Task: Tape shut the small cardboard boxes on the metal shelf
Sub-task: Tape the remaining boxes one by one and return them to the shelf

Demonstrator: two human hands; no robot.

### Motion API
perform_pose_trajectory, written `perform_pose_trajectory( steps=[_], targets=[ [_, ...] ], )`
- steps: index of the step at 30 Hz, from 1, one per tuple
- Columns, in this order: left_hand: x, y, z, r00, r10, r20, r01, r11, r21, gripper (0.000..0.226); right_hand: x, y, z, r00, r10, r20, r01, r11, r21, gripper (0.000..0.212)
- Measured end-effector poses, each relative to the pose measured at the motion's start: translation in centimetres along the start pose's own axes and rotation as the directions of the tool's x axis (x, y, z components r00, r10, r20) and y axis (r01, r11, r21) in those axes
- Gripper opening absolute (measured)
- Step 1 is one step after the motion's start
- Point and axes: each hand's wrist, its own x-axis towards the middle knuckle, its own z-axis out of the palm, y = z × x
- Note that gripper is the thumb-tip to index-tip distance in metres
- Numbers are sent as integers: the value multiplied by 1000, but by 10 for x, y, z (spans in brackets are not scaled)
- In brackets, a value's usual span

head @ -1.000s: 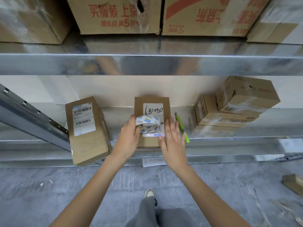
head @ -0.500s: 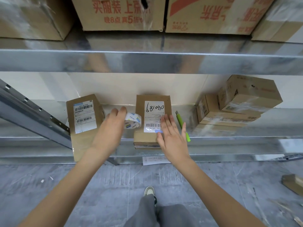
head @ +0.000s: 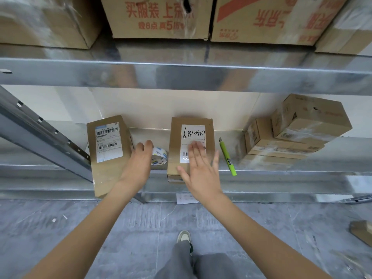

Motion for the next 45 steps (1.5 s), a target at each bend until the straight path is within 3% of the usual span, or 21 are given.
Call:
perform_pose_trajectory(
  steps=[6, 8, 10, 12, 13, 15, 16, 19, 21, 22, 25, 28, 30, 34, 36, 41, 43, 45],
  targets=[
    [-1, 1, -1, 1000, 27, -10, -27, 1000, 7, 55, 13, -40, 13, 988, -153, 33, 155, 986, -54, 75],
    [-3, 0, 3, 998, 30, -62, -37, 992, -122, 50, 13, -37, 13, 992, -125, 22, 126, 987, -95, 77],
    [-5, 3, 6, 987, -28, -157, -27, 941, -338, 53, 15, -32, 12, 999, 25, 23, -23, 997, -79, 96],
    [-9, 11, 10, 947, -229, -224, 45, 789, -613, 57, 18, -29, 10, 978, 199, 55, -199, 980, 1, 117],
    [-10, 17, 12, 917, -360, -172, 103, 630, -769, 62, 18, -28, 9, 968, 240, 73, -243, 970, 32, 119],
    [-18, 33, 17, 853, -511, 105, 240, 206, -949, 75, 16, -25, 5, 966, 248, 71, -253, 965, 65, 113],
    [-24, 41, 21, 837, -491, 243, 310, 59, -949, 75, 14, -23, 3, 970, 241, 47, -244, 967, 80, 110],
    [-35, 61, 29, 857, -258, 446, 441, -80, -894, 61, 4, -14, -5, 968, 243, -63, -231, 959, 162, 103],
    [-33, 72, 25, 873, -163, 460, 442, -132, -887, 49, -2, -6, -11, 955, 269, -120, -230, 935, 269, 97],
    [-30, 78, 21, 881, -181, 437, 418, -135, -898, 44, -5, -2, -14, 952, 274, -138, -217, 919, 330, 95],
    [-20, 92, 9, 876, -362, 319, 348, 17, -937, 47, -12, 15, -18, 968, 214, -134, -89, 786, 612, 83],
    [-20, 100, -8, 895, -431, 112, 291, 375, -880, 64, -19, 25, -19, 987, 155, -31, -68, 595, 801, 61],
    [-20, 104, -14, 928, -374, 1, 242, 598, -764, 59, -22, 27, -17, 988, 155, -7, -82, 559, 825, 47],
    [-19, 120, -13, 980, -165, -107, 103, 893, -439, 39, -21, 32, -13, 962, 274, 2, -141, 489, 861, 32],
    [-14, 124, -14, 985, -116, -129, 63, 932, -356, 39, -19, 33, -13, 951, 310, 12, -158, 451, 878, 33],
    [-2, 123, -22, 995, 19, -100, -53, 935, -350, 32, -16, 36, -17, 935, 354, 10, -172, 428, 888, 47],
    [-1, 121, -27, 993, 79, -86, -104, 928, -358, 27, -16, 38, -18, 938, 347, -29, -175, 542, 822, 54],
    [2, 115, -33, 989, 132, -60, -145, 912, -383, 24, -13, 42, -19, 955, 285, -79, -184, 780, 598, 60]
  ],
)
